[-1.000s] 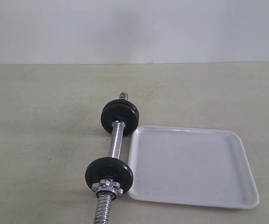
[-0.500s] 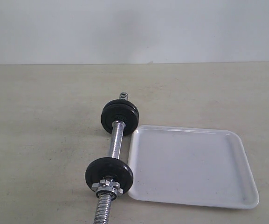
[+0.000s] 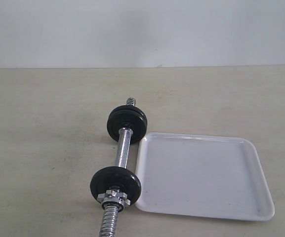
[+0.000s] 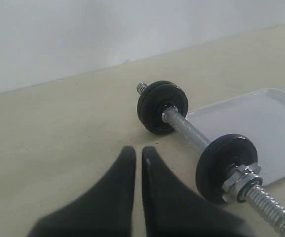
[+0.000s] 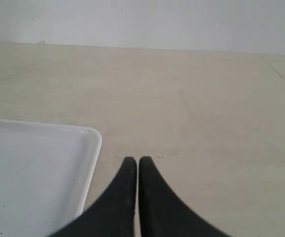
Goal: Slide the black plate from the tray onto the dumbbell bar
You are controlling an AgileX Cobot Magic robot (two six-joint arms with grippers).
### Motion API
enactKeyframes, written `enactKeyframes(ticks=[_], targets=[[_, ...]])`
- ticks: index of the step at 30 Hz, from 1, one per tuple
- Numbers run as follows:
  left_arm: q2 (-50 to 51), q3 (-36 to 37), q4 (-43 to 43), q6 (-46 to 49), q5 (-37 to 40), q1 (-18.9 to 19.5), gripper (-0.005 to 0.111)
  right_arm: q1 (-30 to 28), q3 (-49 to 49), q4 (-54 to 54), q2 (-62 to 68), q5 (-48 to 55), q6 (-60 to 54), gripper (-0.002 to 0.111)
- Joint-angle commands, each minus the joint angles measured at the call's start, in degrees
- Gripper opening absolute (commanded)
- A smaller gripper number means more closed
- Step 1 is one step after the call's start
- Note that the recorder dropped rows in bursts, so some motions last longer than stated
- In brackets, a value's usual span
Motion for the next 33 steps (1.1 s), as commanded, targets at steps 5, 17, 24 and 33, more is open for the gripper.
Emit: enactKeyframes(ticks=[5, 17, 24, 33], targets=[[-0.18, 0.22, 0.2, -0.14, -0.03, -0.26, 0.004, -0.02, -0.05, -0.02, -0.26, -0.25, 0.01, 0.0], [-0.18, 0.22, 0.2, -0.14, -0.03, -0.26, 0.004, -0.02, -0.05, 0.09, -0.26, -0.25, 0.05, 0.0], [-0.18, 0.22, 0.2, -0.14, -0.03, -0.26, 0.004, -0.02, -0.05, 0.87, -0.26, -0.25, 0.05, 0.0], [-0.18, 0.22, 0.2, -0.14, -0.03, -0.26, 0.004, -0.02, -0.05, 4.64, -0.26, -0.36, -3.15, 0.0]])
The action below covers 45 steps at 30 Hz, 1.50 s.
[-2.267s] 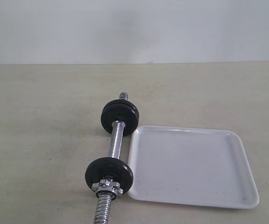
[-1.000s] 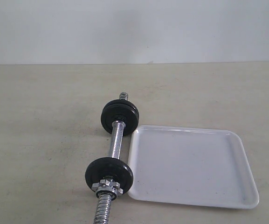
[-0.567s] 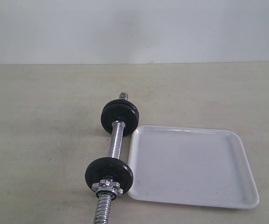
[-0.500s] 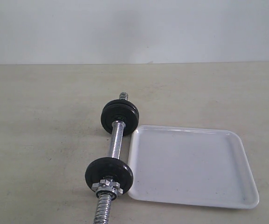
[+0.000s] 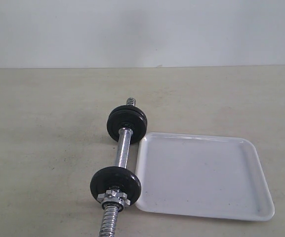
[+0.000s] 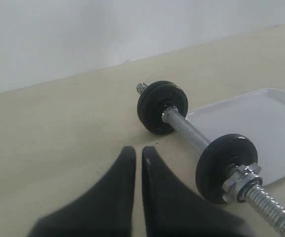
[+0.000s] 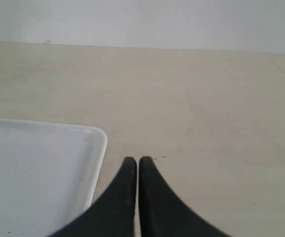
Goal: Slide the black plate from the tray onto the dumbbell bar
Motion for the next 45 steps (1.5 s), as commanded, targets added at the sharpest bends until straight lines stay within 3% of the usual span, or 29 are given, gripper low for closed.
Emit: enactKeyframes(ticks=[1, 45], targets=[[-0.18, 0.22, 0.2, -0.14, -0.03, -0.26, 0.004, -0.02, -0.05, 1.54, -0.26, -0.36, -1.6, 0.0], [-0.18, 0.22, 0.2, -0.14, -0.03, -0.26, 0.004, -0.02, -0.05, 4.9, -0.26, -0.57, -6.05, 0.0]])
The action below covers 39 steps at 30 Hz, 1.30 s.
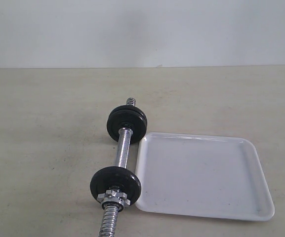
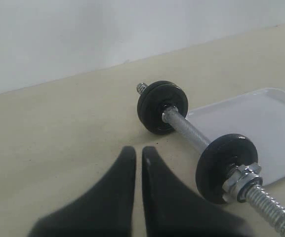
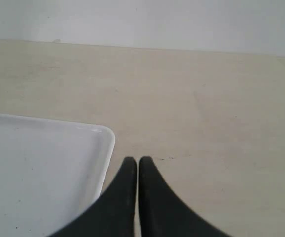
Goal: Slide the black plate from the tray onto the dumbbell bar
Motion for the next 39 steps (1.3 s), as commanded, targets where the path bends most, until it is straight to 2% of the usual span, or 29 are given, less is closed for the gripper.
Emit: enactKeyframes(ticks=[1, 25, 29, 35, 39], targets=[[-0.18, 0.22, 0.2, -0.14, -0.03, -0.26, 0.004, -0.02, -0.05, 0.0, -0.26, -0.57, -0.33, 0.0], [-0.18, 0.22, 0.2, -0.13, -0.03, 0.32, 0.004, -0.02, -0.05, 0.0, -0.26, -0.57, 0.4, 0.0], [-0.43, 0.22, 3.64, -0.13, -0.06, 4.87, 0.004, -0.02, -0.05, 0.0, -0.26, -0.57, 0.4, 0.0], [-5.96, 0.22, 3.82, -0.13, 1.33, 17.74, 0.004, -0.02, -0.05, 0.0, -0.26, -0.57, 0.4, 0.0], [-11.74, 0.22, 3.82, -0.13, 1.73, 23.74, 0.004, -0.02, -0.05, 0.0, -0.26, -0.57, 0.4, 0.0]])
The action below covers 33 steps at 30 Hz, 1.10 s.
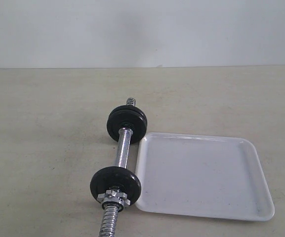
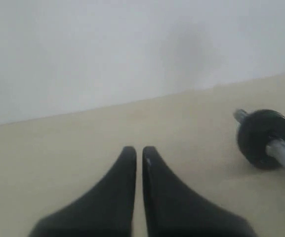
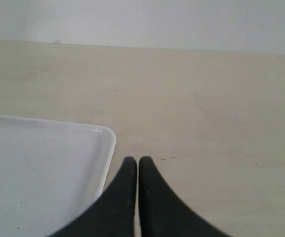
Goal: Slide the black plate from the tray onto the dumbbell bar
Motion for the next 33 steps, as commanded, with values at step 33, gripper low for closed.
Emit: enactKeyframes(ticks=[33], targets=[[-7.95, 0.22, -6.78, 2.42, -6.36, 11.02, 0.004, -0.02, -0.05, 0.0, -0.26, -0.37, 0.23, 0.0]])
